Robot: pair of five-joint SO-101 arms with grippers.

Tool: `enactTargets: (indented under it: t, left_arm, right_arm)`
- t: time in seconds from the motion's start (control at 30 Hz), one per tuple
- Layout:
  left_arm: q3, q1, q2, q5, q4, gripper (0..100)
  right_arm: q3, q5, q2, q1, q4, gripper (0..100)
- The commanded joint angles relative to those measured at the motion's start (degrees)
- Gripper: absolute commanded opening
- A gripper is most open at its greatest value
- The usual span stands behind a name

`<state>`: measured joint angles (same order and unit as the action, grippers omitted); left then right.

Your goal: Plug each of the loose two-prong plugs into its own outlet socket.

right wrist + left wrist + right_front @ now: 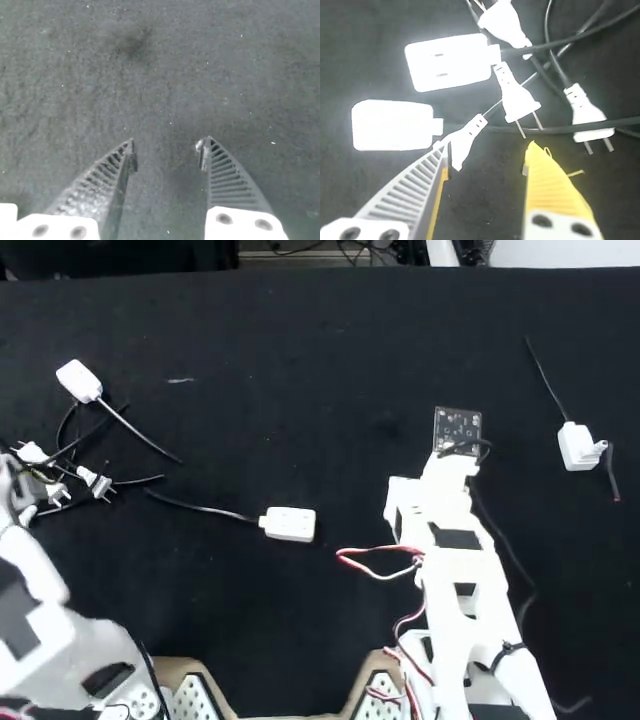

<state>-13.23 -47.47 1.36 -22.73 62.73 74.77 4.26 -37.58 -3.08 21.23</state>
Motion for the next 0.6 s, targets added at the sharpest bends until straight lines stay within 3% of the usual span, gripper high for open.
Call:
enactTargets:
  t: [0.0,0.3,0.57]
  left_arm:
    - [17.45,-0.75,12.66,-5.63,7.12,25]
    - [38.55,-1.63,29.27,-6.33,13.89,24]
    - [43.03,-3.03,34.55,-12.48,21.36,24]
  right_arm:
    - [-2.51,-0.09,-0.92,0.88,-0.79,19.8]
    - [-2.68,-0.09,-1.01,0.88,-0.88,19.8]
    - [-2.77,-0.09,-1.01,0.88,-0.88,19.8]
